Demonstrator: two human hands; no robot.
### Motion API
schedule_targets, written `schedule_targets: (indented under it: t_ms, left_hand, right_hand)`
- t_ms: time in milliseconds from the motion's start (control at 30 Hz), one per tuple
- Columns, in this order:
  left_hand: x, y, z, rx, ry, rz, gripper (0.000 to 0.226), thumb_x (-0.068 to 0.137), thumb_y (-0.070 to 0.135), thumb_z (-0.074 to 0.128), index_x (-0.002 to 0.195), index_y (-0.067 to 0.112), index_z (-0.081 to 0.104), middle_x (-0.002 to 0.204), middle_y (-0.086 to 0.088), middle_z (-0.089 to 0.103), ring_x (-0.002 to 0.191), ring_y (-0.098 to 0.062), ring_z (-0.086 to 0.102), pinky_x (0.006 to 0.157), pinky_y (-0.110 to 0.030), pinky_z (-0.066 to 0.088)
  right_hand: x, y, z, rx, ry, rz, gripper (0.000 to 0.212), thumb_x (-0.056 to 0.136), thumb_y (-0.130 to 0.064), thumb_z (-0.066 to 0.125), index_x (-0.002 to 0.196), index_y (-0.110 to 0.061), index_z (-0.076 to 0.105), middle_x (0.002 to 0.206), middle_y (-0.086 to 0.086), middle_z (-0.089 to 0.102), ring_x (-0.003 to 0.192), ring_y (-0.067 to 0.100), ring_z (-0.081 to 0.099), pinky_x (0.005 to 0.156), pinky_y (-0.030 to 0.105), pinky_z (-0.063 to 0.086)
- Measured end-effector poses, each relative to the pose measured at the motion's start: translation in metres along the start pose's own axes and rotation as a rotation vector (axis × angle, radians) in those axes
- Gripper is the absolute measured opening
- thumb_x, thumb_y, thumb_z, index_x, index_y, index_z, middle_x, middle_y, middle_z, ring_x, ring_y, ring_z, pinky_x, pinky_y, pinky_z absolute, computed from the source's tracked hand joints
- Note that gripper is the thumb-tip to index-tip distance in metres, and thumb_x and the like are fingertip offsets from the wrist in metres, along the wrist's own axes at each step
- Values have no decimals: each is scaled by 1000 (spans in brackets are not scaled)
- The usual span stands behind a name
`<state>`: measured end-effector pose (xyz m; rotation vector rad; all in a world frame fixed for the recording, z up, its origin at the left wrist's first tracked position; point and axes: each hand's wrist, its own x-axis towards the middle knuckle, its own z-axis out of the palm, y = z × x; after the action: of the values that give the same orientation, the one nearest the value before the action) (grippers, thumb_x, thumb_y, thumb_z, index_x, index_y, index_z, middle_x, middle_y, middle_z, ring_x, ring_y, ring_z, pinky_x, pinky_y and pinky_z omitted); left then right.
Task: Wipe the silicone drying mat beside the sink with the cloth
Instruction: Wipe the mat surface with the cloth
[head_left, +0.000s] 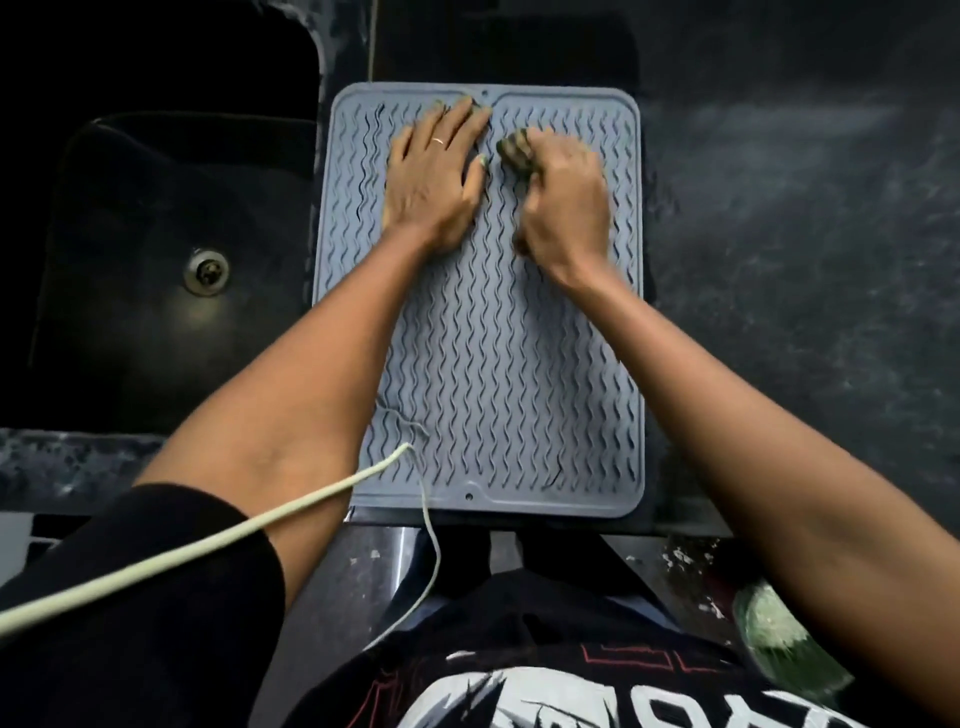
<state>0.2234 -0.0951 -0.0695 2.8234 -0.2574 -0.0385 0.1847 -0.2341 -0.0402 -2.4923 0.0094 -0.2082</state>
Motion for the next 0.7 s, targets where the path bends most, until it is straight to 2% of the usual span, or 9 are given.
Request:
schedule_targets:
  t_ms: [33,100,133,200,267,433,567,633,700]
  left_hand:
    - [0,-1,0,-1,0,-5,53,100,37,30,151,29,26,160,2,24,149,-20,18,120,-40,8]
    - [1,0,0,5,-2,-7,52,101,37,28,152,30,23,161,2,23,149,-21,17,121,-40,7]
    - [1,2,0,4,0,-5,52,101,36,27,152,29,22,161,3,22,150,-21,16,121,-40,6]
    - [1,3,0,-26,5,-13,53,101,33,27,153,27,21,161,2,23,150,-20,15,122,-39,5]
    - [-1,3,-1,-74,26,-34,55,99,29,28,154,24,21,160,0,26,149,-21,17,122,-39,5]
    - [0,3,-3,-81,39,-23,57,97,24,30,153,25,22,159,3,28,149,-20,19,122,-38,6]
    - [0,1,-2,-64,36,-20,58,97,25,29,154,26,19,160,4,25,149,-19,17,123,-38,6]
    - [-1,2,-1,-62,39,-16,57,97,25,29,154,26,19,160,4,25,149,-19,17,123,-38,6]
    - [0,3,-1,-66,41,-16,57,97,25,30,154,26,20,160,4,26,149,-19,18,123,-39,6]
  right_hand:
    - [9,0,-2,80,78,25,41,91,-2,39,129,-11,54,125,8,60,120,22,50,104,38,40]
    - [33,-3,-1,93,175,61,46,91,1,38,134,-11,48,132,8,57,126,23,46,108,35,36]
    - [45,-4,1,37,151,52,50,91,0,37,139,-13,43,140,7,50,133,23,39,112,35,30]
    - [58,-5,11,-141,-22,12,54,91,-6,37,144,-17,34,150,3,36,141,24,24,115,39,22]
    - [62,-2,20,-261,-132,-18,55,90,-9,37,144,-16,32,152,3,32,142,24,20,115,42,20]
    - [16,-8,13,-281,-73,-91,41,93,-5,35,131,-12,49,139,5,49,135,27,32,106,44,29]
    - [-77,-18,-8,-289,-167,-145,42,94,-5,31,134,-7,47,140,11,49,132,33,36,100,46,32]
    - [-102,-17,-20,-330,-224,-205,37,94,-7,39,128,-8,53,133,10,56,124,33,44,92,45,38]
    - [-93,-17,-31,-251,-241,-189,28,91,-7,46,111,-14,65,113,4,67,102,22,53,80,38,42]
